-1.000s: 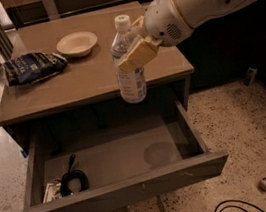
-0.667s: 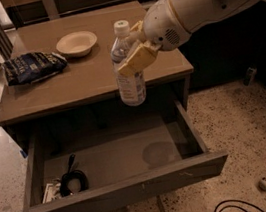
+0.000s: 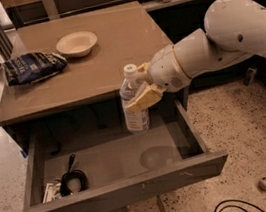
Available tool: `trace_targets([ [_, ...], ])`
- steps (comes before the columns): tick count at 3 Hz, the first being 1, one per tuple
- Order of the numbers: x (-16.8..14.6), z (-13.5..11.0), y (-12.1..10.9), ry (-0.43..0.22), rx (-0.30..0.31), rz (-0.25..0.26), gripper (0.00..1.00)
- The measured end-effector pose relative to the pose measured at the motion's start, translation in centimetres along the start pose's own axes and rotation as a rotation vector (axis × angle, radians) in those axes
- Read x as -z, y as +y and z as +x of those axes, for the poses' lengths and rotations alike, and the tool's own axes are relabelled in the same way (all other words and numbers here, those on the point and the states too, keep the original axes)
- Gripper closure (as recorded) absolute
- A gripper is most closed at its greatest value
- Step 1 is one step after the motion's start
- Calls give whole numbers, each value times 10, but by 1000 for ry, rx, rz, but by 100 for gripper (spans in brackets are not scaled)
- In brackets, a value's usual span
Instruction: Place blue plastic bottle into top drawer
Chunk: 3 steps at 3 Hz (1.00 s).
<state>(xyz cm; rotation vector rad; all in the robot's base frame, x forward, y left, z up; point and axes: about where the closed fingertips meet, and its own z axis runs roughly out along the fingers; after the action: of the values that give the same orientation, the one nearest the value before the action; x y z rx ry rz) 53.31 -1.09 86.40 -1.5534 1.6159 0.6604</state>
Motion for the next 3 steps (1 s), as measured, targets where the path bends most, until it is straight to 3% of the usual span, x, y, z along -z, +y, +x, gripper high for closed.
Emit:
trace_targets([
  [1, -32, 43, 24, -25, 8, -12, 100],
  [2, -32, 43, 24, -25, 8, -12, 100],
  [3, -48, 64, 26, -14, 27, -31, 100],
])
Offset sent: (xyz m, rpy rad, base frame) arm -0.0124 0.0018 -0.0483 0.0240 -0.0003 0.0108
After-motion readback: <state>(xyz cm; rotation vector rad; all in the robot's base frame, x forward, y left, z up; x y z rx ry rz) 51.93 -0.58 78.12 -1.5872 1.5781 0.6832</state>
